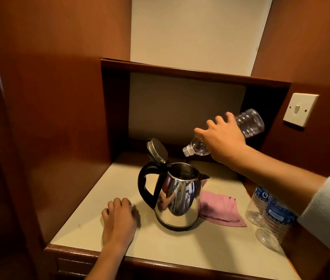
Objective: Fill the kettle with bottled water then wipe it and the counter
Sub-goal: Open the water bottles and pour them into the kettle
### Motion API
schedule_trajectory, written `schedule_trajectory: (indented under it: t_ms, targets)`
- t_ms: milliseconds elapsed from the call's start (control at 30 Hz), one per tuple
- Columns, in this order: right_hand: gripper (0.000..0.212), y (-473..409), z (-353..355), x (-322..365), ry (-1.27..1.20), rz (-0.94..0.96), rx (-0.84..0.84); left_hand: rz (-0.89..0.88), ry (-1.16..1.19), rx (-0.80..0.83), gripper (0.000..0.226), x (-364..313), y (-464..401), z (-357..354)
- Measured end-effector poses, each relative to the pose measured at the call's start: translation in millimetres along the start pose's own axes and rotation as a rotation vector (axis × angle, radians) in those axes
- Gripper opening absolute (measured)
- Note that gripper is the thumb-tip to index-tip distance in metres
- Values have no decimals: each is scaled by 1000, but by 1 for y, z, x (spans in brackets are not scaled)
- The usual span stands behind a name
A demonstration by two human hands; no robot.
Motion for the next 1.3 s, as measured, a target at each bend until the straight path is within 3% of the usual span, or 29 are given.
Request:
schedule_trajectory:
  t_ms: [233,367,500,733,867,967,1033,1167,1300]
  targets:
    - [66,59,-82,-13,-807,-382,55,-11,6,0,21,0,1,1]
    - [63,97,-112,8,-1406,-405,-136,-11,35,11,22,-2,3,5]
    - [65,126,-131,33,-1698,-452,-225,-6,59,25,28,-4,7,11]
    - [68,148,-151,58,-1807,-504,-220,-4,139,93,29,-1,9,8]
    - [84,154,-151,61,-1835,-510,-215,-29,250,68,28,-6,16,12]
    - [102,162,-149,55,-1856,-574,-221,-54,497,58,31,-22,36,25]
    - [90,173,-142,46,-1829,-653,-325,-114,642,51,30,-48,55,40]
    - [32,202,-101,21,-1800,-645,-624,-356,842,48,32,-125,86,78]
    - [30,193,-66,9,-1889,-333,-464,-584,961,12,35,-183,97,116]
Point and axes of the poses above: each hand's wrist, its own y-axis away from the middle knuckle, its own z-axis out of the back of the hand, x = y × z, the point moved 7 cm from there along -y, towards the middle knuckle, and after that the axes turned 8 degrees about x, right-handed, at the moved point
